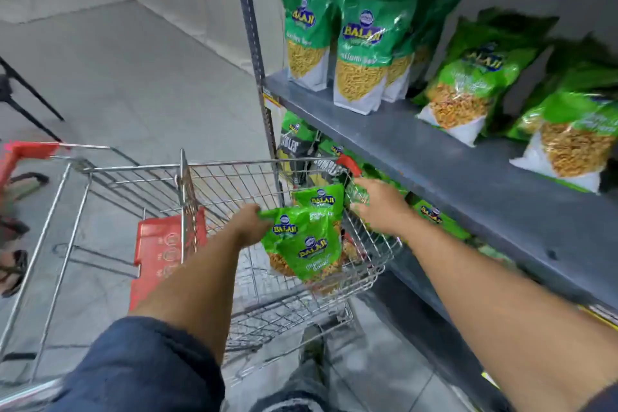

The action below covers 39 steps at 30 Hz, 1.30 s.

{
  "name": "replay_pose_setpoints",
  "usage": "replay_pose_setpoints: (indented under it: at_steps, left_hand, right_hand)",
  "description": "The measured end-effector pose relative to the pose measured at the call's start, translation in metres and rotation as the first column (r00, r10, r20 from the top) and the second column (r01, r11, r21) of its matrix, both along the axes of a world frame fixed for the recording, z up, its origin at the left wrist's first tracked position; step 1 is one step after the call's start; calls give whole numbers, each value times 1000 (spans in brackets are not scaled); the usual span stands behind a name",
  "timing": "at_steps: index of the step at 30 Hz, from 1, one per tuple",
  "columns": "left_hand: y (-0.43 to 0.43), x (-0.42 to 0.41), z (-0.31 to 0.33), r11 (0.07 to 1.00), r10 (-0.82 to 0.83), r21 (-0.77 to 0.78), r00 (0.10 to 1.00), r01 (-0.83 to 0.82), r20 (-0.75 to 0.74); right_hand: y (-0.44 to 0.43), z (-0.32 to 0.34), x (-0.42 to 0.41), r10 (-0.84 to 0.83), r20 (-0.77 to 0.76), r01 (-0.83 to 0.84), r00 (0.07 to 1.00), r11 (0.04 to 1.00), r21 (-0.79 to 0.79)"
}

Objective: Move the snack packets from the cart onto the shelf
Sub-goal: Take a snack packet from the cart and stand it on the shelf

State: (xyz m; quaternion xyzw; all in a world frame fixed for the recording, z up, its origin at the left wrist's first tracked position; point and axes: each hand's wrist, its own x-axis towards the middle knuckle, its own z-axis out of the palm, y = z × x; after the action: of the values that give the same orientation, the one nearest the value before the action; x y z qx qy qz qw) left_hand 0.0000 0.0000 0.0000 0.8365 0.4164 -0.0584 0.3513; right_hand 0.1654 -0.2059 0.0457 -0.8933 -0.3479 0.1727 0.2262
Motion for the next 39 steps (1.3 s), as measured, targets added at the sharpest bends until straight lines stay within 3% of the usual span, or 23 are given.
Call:
replay_pose_setpoints:
  at_steps: [6,10,14,20,23,28,34,39]
  left_hand:
    - [7,2,-59,930,132,-343,991,-134,-29]
    - [18,1,-124,875,191,-423,971,-234,-142]
    - [0,8,-149,818,193,-499,953,-288,-233]
    - [-9,30,-185,798,242,-513,947,-317,-209]
    - [-6,44,-185,835,169,-506,975,-219,-143]
    - [5,39,-166,859,124,-491,990,-142,-69]
    - [27,42,-116,866,165,-487,985,-116,58]
    - [33,97,-14,862,106,-501,936,82,336]
  right_hand:
    - [29,-64,33,-93,-255,53,962,986,-158]
    - [47,-117,47,-98,-339,8,936,967,-256]
    - [60,-181,57,-102,-406,-60,908,929,-367]
    - [65,-230,59,-152,-450,-86,880,881,-466]
    - [66,-238,61,-197,-473,-35,859,898,-438]
    - [60,-214,55,-136,-500,-101,855,902,-419]
    - [31,-150,50,-133,-545,30,828,981,-193]
    - [0,-59,58,-157,-530,238,834,967,89]
